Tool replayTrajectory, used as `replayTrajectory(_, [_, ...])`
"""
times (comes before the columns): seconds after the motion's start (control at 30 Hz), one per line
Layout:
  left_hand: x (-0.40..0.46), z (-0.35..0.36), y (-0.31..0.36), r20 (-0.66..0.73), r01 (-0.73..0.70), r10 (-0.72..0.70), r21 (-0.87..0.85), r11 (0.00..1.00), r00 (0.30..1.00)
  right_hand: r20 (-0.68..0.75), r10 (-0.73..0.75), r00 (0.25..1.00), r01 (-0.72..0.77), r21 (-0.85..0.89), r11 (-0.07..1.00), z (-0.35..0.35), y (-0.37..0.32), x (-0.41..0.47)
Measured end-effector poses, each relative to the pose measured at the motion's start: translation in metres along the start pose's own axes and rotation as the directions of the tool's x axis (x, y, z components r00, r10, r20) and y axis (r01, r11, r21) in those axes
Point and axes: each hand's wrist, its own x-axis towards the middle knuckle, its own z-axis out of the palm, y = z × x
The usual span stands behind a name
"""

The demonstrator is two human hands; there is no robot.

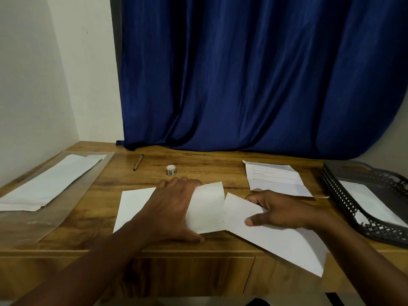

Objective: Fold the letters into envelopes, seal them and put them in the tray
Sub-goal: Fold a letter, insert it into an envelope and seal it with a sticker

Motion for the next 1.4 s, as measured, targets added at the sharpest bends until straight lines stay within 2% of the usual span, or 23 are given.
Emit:
replayTrajectory(0.2, [0.003, -0.004, -0.002, 0.034, 0.014, -0.014, 0.002, 1.0, 0.999, 0.099, 0.011, 0.995, -0.007, -0.049, 0.999, -0.006, -0.009, 0.007])
replayTrajectory(0.5, [-0.002, -0.004, -0.004, 0.035, 0.043, -0.041, -0.073, 0.996, 0.999, 0.061, 0.07, 0.996, -0.058, -0.184, 0.981, -0.009, -0.005, 0.012])
replayTrajectory(0.73, [-0.002, 0.001, -0.006, -0.028, -0.008, 0.006, -0.066, 0.998, 1.0, 0.031, 0.052, 0.998, -0.046, -0.182, 0.982, -0.008, -0.008, 0.012])
replayTrajectory(0.83, [-0.001, 0.003, -0.006, -0.045, 0.017, -0.022, -0.111, 0.994, 0.999, 0.026, 0.06, 0.998, -0.055, -0.161, 0.985, -0.005, -0.01, 0.013])
replayTrajectory(0.9, [0.0, 0.005, -0.003, -0.068, 0.055, -0.068, -0.185, 0.981, 0.995, 0.016, 0.071, 0.997, -0.07, -0.084, 0.994, -0.002, -0.009, 0.015])
replayTrajectory(1.0, [0.003, 0.014, -0.003, -0.103, 0.145, -0.202, -0.404, 0.903, 0.974, 0.005, 0.068, 0.998, -0.068, 0.024, 0.997, 0.003, -0.008, 0.017])
replayTrajectory(1.17, [0.006, 0.033, -0.007, -0.094, 0.19, -0.394, -0.76, 0.622, 0.915, 0.018, 0.021, 1.0, -0.02, -0.037, 0.999, 0.01, -0.011, 0.018])
replayTrajectory(1.23, [0.007, 0.037, -0.009, -0.066, 0.182, -0.406, -0.821, 0.542, 0.912, 0.015, 0.022, 1.0, -0.021, -0.067, 0.998, 0.011, -0.011, 0.02])
replayTrajectory(1.4, [0.011, 0.042, -0.014, -0.042, 0.2, -0.436, -0.847, 0.492, 0.899, -0.003, 0.058, 0.998, -0.058, -0.093, 0.994, 0.009, -0.016, 0.022])
